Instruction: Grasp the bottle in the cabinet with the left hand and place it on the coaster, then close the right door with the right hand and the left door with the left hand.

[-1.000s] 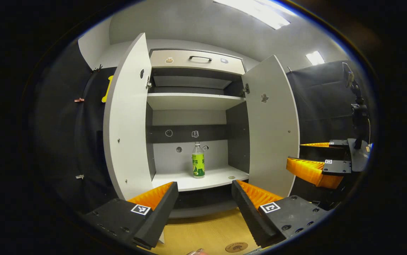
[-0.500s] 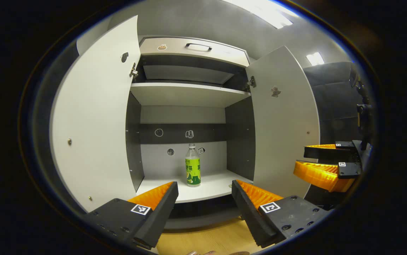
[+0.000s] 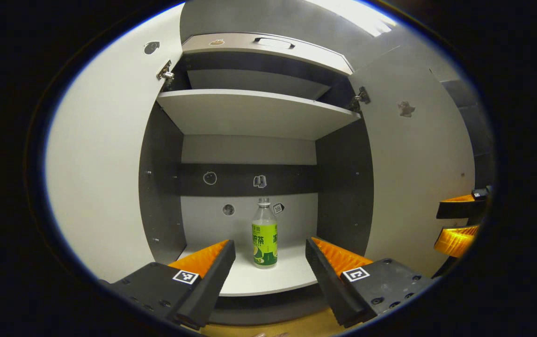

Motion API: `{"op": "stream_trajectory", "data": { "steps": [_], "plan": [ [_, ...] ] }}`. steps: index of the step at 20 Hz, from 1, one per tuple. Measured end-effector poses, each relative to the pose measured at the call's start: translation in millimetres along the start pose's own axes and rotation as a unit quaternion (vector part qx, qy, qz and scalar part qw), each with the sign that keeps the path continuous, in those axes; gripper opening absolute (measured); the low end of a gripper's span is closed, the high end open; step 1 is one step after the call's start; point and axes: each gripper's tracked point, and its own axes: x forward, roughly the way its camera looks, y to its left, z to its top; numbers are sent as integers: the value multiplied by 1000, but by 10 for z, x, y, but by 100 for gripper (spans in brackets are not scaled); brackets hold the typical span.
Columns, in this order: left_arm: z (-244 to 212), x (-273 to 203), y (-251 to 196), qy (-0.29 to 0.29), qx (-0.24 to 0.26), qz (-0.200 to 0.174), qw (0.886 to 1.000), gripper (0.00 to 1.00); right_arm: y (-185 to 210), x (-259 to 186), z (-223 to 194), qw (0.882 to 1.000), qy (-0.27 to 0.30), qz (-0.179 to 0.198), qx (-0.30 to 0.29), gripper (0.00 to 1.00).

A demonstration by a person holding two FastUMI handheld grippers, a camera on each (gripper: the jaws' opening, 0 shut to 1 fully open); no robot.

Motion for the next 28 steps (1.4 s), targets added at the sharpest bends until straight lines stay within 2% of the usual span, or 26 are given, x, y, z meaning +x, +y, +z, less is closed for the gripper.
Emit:
{"op": "stream_trajectory", "data": {
  "steps": [2, 6, 7, 9, 11, 15, 18, 23, 28],
  "plan": [
    [-31, 206, -19, -3, 1, -9, 1000, 95, -9, 99, -25, 1000, -1, 8, 3, 98],
    [-107, 597, 24, -3, 13, 1, 1000, 95, -20, 251, -120, 1000, 6, 22, 3, 98],
    [-142, 677, -8, -3, 13, -5, 1000, 95, -52, 279, -120, 1000, 5, 13, -6, 98],
    [-198, 839, -21, 0, 17, -11, 1000, 95, 71, 305, -112, 999, -4, 30, -33, 98],
    [-261, 989, -4, 7, 20, -9, 1000, 95, 90, 325, -92, 998, -11, 29, -61, 98],
    [-379, 1277, 45, 15, 4, -13, 1000, 94, 224, 399, -16, 998, -19, 49, -29, 98],
    [-511, 1498, 65, 28, 1, -15, 1000, 94, 92, 485, -80, 999, -10, 31, -31, 98],
    [-693, 1765, 117, 38, 25, -3, 999, 94, 24, 564, -86, 999, -9, 21, -25, 98],
    [-842, 1955, 157, 51, 12, 3, 999, 93, 28, 621, -106, 999, -7, 21, -32, 97]
  ]
}}
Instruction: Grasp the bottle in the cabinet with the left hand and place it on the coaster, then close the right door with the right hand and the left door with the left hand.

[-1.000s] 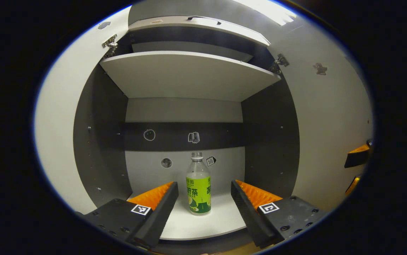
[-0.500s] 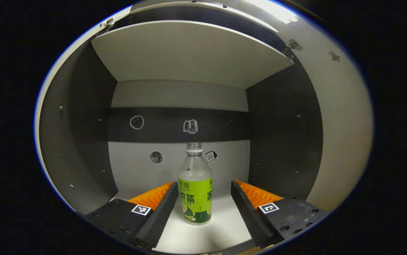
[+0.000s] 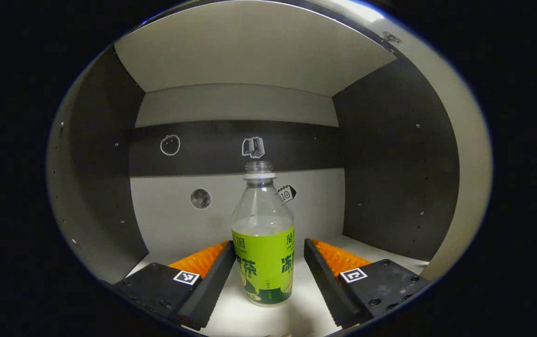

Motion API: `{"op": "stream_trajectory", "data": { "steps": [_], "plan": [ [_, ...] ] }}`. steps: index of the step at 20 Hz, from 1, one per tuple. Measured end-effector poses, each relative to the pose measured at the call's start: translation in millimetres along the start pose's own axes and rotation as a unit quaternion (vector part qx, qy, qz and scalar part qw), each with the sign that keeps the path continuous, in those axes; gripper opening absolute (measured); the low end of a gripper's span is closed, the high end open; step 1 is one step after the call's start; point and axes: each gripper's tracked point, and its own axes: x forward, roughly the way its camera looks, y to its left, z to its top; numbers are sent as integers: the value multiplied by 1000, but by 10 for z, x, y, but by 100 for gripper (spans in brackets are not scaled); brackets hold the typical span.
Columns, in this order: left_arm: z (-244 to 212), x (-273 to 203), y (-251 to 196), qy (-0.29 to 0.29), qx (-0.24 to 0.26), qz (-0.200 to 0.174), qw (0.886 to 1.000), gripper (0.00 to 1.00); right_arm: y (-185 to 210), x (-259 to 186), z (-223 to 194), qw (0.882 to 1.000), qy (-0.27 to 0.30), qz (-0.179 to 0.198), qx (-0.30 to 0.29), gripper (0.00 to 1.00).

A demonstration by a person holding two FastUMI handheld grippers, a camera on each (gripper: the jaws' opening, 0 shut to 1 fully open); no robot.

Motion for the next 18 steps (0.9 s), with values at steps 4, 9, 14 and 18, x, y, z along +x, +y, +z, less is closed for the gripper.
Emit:
{"op": "stream_trajectory", "data": {
  "steps": [4, 9, 14, 18],
  "plan": [
    [-41, 111, 43, 0, -6, 6, 1000, 90, -28, 27, -48, 1000, 11, -3, -1, 97],
    [-23, 79, 23, 6, -5, 1, 1000, 78, -20, 21, -32, 1000, 13, -5, 7, 97],
    [218, -214, -23, -12, -10, -9, 1000, 78, -19, -88, 35, 1000, 7, -16, 10, 98],
    [448, -609, -95, -29, -8, -28, 999, 78, 70, -250, 103, 1000, 2, -21, 14, 98]
  ]
}}
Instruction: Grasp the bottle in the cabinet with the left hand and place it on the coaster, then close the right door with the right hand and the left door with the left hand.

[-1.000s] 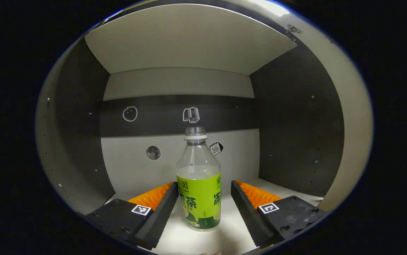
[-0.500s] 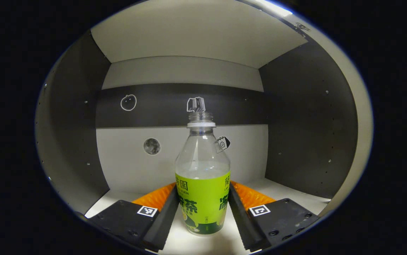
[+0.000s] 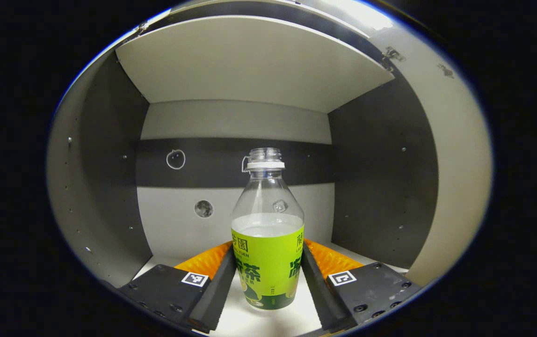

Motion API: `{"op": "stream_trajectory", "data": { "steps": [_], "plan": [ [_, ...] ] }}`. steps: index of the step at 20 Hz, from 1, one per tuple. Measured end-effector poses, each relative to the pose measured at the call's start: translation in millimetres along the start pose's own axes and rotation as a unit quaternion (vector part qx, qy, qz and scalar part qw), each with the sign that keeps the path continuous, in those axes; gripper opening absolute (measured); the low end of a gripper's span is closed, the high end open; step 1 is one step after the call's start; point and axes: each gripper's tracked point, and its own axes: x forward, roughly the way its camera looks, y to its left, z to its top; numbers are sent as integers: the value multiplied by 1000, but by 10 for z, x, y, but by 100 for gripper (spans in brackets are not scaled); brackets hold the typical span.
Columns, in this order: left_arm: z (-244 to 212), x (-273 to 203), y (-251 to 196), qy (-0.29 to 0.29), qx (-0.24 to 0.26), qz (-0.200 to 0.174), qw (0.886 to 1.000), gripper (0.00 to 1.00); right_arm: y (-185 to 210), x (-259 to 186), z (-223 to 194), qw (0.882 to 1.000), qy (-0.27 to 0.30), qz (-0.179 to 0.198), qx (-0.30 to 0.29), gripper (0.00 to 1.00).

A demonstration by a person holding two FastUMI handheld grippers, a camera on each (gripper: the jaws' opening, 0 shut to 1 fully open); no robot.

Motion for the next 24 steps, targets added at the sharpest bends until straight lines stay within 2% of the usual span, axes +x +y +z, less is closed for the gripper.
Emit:
{"op": "stream_trajectory", "data": {
  "steps": [12, 19, 24],
  "plan": [
    [417, -1506, -357, -9, -2, -45, 999, 78, 231, -705, 114, 1000, 15, -22, 5, 98],
    [299, -2372, -572, -4, -7, -56, 998, 78, 317, -1155, 160, 999, 23, -49, 3, 98],
    [-3, -2836, -776, 2, -12, -65, 998, 78, 264, -1490, 145, 996, 34, -82, -3, 98]
  ]
}}
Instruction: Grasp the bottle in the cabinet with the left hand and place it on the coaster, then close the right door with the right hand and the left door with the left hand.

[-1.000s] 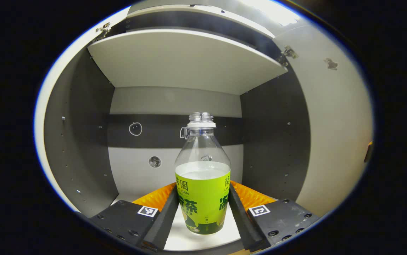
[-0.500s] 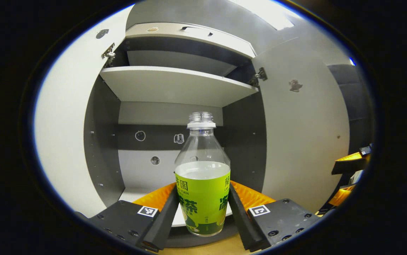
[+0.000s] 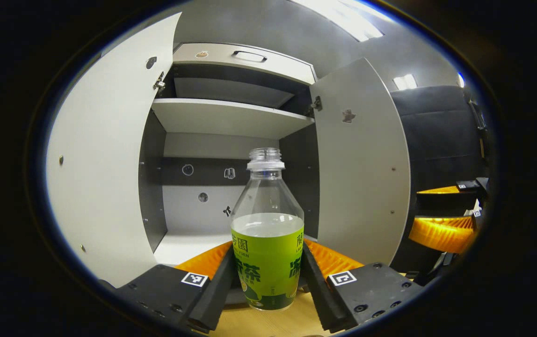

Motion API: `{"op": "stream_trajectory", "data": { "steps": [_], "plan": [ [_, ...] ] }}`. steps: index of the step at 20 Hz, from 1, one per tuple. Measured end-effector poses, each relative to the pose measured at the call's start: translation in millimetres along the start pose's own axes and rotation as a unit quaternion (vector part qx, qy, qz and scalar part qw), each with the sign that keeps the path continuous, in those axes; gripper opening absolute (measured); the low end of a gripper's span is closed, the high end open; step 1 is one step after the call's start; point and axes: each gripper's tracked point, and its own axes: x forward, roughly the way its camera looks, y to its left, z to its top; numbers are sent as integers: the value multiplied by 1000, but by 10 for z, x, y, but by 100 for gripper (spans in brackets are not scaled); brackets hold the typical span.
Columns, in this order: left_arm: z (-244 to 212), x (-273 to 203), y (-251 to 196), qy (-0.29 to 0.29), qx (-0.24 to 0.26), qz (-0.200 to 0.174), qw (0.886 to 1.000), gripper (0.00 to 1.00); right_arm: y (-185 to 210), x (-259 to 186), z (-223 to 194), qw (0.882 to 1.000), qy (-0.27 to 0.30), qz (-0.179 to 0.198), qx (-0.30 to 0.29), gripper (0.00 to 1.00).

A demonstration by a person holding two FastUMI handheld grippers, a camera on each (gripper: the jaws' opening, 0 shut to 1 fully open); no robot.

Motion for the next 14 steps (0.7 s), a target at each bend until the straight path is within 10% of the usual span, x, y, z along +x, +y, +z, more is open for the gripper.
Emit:
{"op": "stream_trajectory", "data": {
  "steps": [14],
  "plan": [
    [-1854, -482, -695, 67, -13, -42, 997, 79, -270, 64, -604, 998, 38, -42, 0, 98]
  ]
}}
